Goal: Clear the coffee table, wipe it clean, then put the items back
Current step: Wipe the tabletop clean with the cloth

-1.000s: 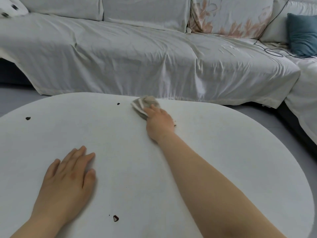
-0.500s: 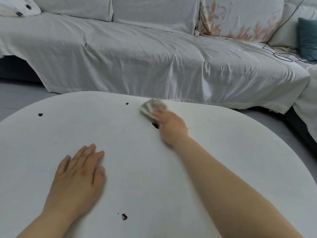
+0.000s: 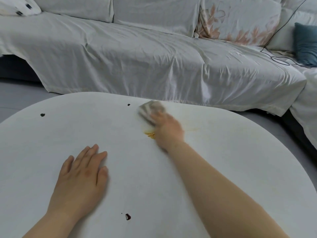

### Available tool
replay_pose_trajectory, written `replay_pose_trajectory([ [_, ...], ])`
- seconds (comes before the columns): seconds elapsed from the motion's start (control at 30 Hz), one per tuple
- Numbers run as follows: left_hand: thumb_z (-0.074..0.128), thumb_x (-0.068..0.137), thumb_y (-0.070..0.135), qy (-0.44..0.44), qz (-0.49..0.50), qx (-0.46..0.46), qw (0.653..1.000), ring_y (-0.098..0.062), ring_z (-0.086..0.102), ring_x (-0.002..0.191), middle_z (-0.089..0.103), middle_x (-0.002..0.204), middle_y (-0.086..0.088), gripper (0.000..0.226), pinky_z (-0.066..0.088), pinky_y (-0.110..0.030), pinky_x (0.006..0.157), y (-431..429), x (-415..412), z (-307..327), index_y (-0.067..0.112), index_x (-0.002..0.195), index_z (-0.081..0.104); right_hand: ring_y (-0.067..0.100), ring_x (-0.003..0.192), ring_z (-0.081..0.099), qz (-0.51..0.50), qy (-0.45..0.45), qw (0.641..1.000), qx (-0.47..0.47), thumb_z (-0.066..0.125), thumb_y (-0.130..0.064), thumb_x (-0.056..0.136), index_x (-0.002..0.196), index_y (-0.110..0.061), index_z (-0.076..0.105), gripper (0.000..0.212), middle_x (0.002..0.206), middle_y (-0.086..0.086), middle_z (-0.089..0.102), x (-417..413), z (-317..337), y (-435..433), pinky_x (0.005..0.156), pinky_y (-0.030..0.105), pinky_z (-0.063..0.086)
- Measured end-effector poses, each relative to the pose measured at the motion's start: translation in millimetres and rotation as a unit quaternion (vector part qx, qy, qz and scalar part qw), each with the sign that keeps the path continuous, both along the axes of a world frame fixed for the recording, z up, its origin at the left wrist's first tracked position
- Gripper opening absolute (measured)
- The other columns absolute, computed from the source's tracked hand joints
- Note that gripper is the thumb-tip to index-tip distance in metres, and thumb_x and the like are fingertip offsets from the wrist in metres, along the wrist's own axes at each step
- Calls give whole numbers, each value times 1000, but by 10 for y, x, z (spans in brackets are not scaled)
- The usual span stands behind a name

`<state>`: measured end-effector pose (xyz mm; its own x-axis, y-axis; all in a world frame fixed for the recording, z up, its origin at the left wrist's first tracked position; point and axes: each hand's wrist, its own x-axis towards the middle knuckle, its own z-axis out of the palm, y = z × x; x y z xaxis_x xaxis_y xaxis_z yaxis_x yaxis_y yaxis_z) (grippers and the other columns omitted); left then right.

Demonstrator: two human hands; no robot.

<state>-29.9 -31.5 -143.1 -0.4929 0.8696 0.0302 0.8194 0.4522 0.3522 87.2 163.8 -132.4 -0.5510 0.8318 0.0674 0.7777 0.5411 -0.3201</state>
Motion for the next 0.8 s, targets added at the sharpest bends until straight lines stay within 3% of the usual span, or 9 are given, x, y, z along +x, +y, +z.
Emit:
replay_pose_trajectory([
  [0.1,5,72,41,-4,-1,-4,1000,-6,4,140,13,152,10,66,-4,-29,112,-2,12,28,29,134,26,24,140,21,135,4,991,10,35,-15,92,139,-31,31,50,154,-6,23,-248,-133,-396,113,37,18],
  [0.2,6,76,40,-4,-2,-1,1000,-6,5,140,14,152,10,62,-4,-29,112,3,-4,23,29,134,26,22,138,27,160,-26,986,26,36,-15,92,139,-29,33,49,154,-4,24,-90,-72,-163,112,33,19],
  [0.3,10,85,38,-4,-2,1,1000,-5,4,140,12,152,10,52,-4,-29,113,4,-7,9,29,135,25,21,134,34,49,-36,998,35,38,-10,91,138,-29,34,52,154,-3,24,289,17,317,110,30,23],
  [0.4,4,73,40,-6,-2,-6,1000,-5,3,140,12,152,10,66,-4,-29,113,8,3,23,29,135,25,21,140,23,-89,-56,994,4,32,-13,94,141,-28,28,50,156,-3,17,501,42,533,114,34,19],
  [0.47,3,72,40,0,-1,-12,1000,-5,2,140,11,153,10,67,-4,-30,113,6,7,28,28,135,24,23,140,22,-109,-52,993,4,30,-11,93,142,-28,27,51,156,-2,17,355,33,417,114,36,20],
  [0.57,2,72,40,2,-1,-14,1000,-5,1,140,10,153,10,67,-4,-30,113,3,7,31,29,135,22,24,137,27,16,-10,999,29,35,-13,91,140,-31,29,53,155,-2,23,-39,-88,-34,110,36,25],
  [0.67,4,72,39,-3,-3,-12,1000,-5,3,140,12,152,10,66,-3,-29,113,-1,11,42,29,134,25,24,138,26,130,0,991,20,42,-26,91,139,-29,33,49,153,-4,26,-171,-143,-333,113,37,21],
  [0.73,4,72,39,-3,-6,-11,1000,-5,4,140,13,152,10,66,-4,-29,112,5,4,39,29,134,25,22,137,29,130,-6,991,15,44,-25,91,138,-27,36,48,153,-5,28,-33,-80,-165,112,32,21],
  [0.8,5,72,39,-4,-4,-7,1000,-5,4,140,14,152,10,66,-4,-29,112,6,-8,28,29,134,26,21,135,33,70,-6,997,8,45,-22,91,137,-27,37,48,152,-3,29,211,-19,103,110,29,23],
])
